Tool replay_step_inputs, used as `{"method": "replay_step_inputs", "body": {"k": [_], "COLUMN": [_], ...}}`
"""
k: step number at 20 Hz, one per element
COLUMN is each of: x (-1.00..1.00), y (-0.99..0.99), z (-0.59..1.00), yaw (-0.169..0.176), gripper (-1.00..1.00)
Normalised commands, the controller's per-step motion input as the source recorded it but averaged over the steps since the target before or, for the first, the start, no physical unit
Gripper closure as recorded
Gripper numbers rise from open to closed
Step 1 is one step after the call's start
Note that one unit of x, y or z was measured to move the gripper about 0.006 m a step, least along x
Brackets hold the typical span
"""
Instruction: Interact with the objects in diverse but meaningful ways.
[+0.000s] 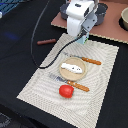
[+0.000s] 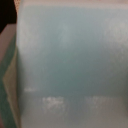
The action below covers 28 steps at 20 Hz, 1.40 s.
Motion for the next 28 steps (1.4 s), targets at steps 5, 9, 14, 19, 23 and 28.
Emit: {"method": "replay_step_inputs", "body": {"k": [5, 9, 14, 19, 23, 28], "x": [0.24, 0.16, 0.05, -0.53, -0.9, -0.89], "y": [0.16, 0.23, 0.24, 0.08, -0.01, -0.13], "z": [0.04, 0.47, 0.52, 0.34, -0.05, -0.26], "yaw": [-0.008, -0.007, 0.0, 0.072, 0.113, 0.094], "gripper": [-1.0, -1.0, -1.0, -1.0, -1.0, -1.0]}}
